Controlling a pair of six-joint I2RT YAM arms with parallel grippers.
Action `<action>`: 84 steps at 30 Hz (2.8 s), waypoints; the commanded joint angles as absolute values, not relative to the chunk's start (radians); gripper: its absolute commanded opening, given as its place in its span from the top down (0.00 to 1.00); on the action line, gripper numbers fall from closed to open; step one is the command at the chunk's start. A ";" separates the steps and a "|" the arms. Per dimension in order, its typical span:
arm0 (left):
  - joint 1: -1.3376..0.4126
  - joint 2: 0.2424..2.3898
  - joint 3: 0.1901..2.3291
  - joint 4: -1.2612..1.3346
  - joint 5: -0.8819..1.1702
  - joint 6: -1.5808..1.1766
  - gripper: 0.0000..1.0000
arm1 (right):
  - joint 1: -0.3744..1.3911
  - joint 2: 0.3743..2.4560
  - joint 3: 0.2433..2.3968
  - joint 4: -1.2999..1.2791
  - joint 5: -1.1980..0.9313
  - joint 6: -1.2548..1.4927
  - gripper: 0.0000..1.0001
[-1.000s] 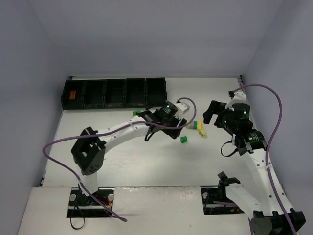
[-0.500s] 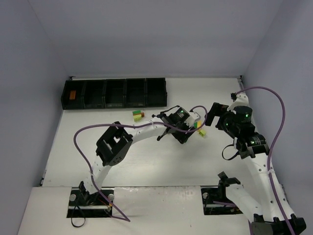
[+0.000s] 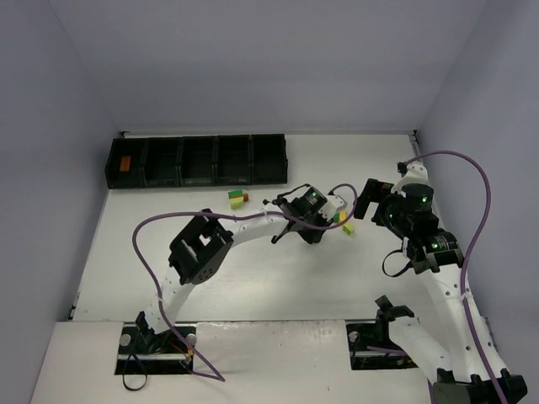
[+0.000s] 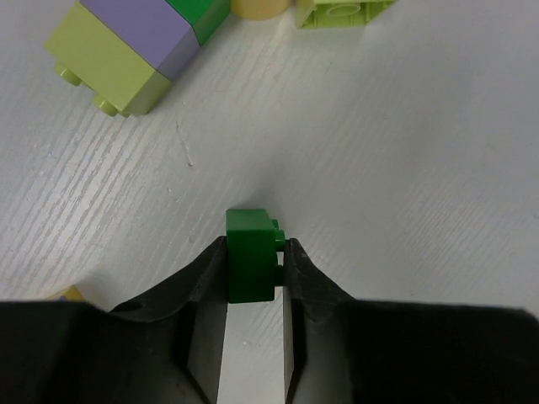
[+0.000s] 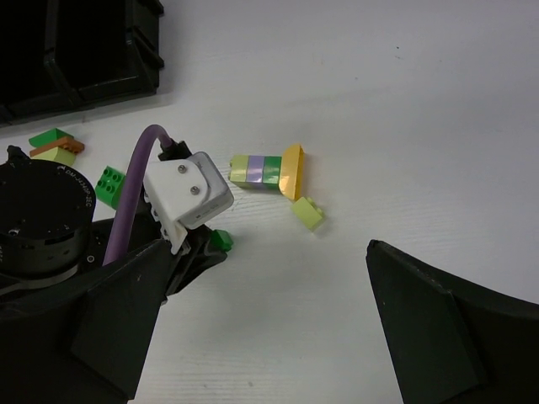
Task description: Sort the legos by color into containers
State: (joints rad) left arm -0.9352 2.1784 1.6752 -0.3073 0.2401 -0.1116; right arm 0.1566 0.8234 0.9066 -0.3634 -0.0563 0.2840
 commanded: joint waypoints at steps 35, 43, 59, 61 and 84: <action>-0.008 1.787 1.675 -0.374 0.000 -0.190 0.95 | 0.160 0.919 0.887 -0.284 -0.035 0.314 0.02; 0.094 2.047 1.906 -0.365 0.000 -0.161 0.89 | 0.160 0.963 0.874 -0.282 -0.008 0.325 0.02; 0.092 2.060 1.973 -0.379 0.000 -0.196 0.49 | 0.158 1.193 0.778 -0.218 0.064 0.499 0.15; 0.089 2.004 1.939 -0.380 0.035 -0.225 0.49 | 0.158 1.232 0.776 -0.193 0.051 0.508 0.16; -0.152 1.247 1.252 -0.557 0.052 -0.420 0.49 | 0.161 1.514 0.759 -0.023 0.107 0.600 0.33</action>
State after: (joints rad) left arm -0.1432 1.3308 1.2663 -0.5350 0.0551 -0.4271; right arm 0.1577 1.5070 0.7605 -0.0750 0.0582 0.5877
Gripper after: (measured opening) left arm 0.513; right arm 0.683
